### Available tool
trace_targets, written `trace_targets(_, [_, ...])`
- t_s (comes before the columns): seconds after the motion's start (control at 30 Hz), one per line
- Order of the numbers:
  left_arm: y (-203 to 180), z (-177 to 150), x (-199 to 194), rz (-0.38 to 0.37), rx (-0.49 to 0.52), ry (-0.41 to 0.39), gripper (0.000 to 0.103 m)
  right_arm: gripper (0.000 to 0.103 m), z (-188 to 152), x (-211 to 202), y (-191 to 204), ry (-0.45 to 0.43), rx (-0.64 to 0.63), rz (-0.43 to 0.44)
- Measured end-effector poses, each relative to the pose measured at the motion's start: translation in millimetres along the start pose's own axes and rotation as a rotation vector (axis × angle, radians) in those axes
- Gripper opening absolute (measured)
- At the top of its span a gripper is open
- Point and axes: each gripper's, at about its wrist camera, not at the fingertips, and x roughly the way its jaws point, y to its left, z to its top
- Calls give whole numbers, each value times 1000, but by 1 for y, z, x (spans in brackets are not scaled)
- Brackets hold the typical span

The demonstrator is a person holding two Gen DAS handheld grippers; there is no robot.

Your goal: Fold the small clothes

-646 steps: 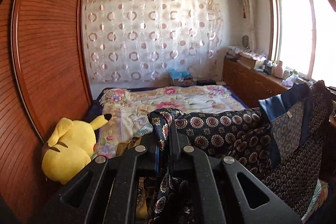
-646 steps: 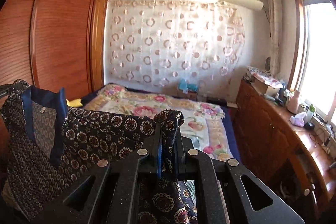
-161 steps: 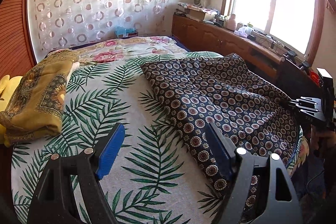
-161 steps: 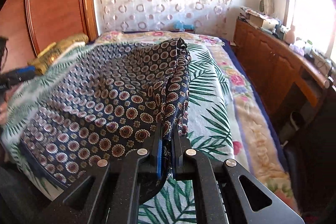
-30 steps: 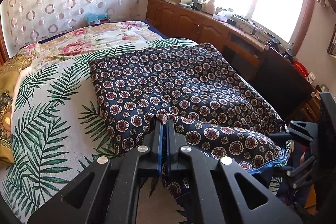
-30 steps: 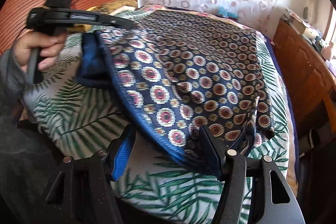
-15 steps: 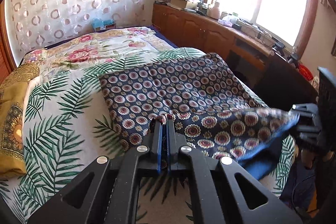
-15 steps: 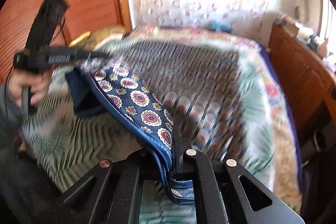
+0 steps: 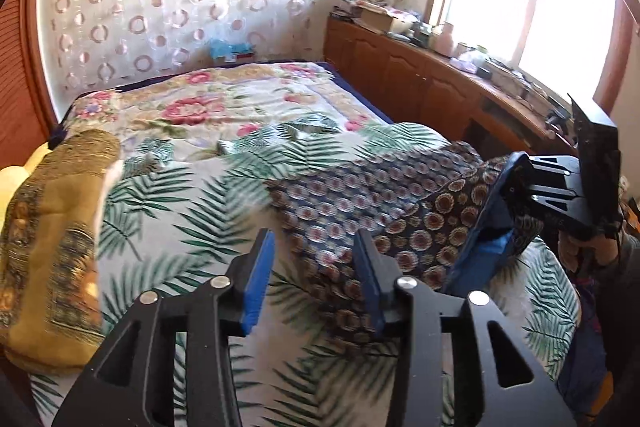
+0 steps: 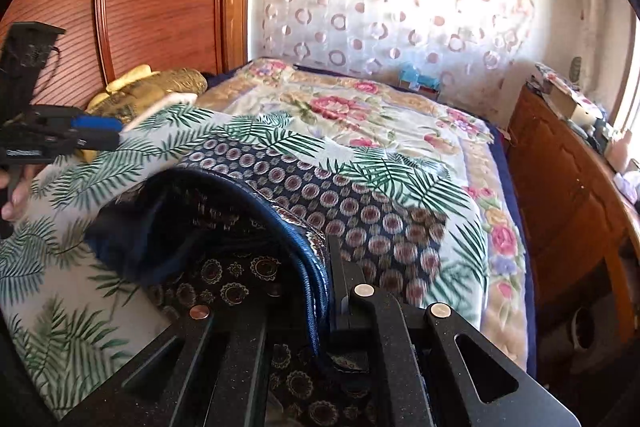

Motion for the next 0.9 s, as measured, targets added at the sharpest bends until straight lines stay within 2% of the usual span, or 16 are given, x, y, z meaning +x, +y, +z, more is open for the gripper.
trace_targets(0.07, [9, 2, 5, 12, -9, 5, 54, 5, 12, 20, -3, 23, -12, 10])
trace_targets(0.2, [24, 1, 20, 23, -36, 28, 55, 5, 27, 45, -19, 62, 33, 19])
trace_targets(0.27, [27, 0, 26, 21, -38, 39, 55, 15, 37, 55, -28, 71, 69, 2])
trace_targets(0.33, [28, -1, 33, 16, -37, 52, 55, 33, 46, 60, -34, 60, 95, -9])
trace_targets(0.43, [25, -2, 41, -3, -24, 72, 55, 44, 57, 60, -35, 38, 116, 14])
trace_targets(0.63, [18, -2, 53, -24, 7, 99, 55, 46, 61, 49, -39, -1, 132, -22])
trace_targets(0.7, [17, -1, 54, -31, 9, 100, 55, 50, 54, 42, -43, -17, 154, -24])
trace_targets(0.8, [17, 2, 55, -34, 10, 102, 55, 50, 52, 36, -44, -23, 153, -56])
trace_targets(0.9, [13, 6, 58, -40, 23, 103, 55, 50, 40, 20, -41, -35, 159, -52])
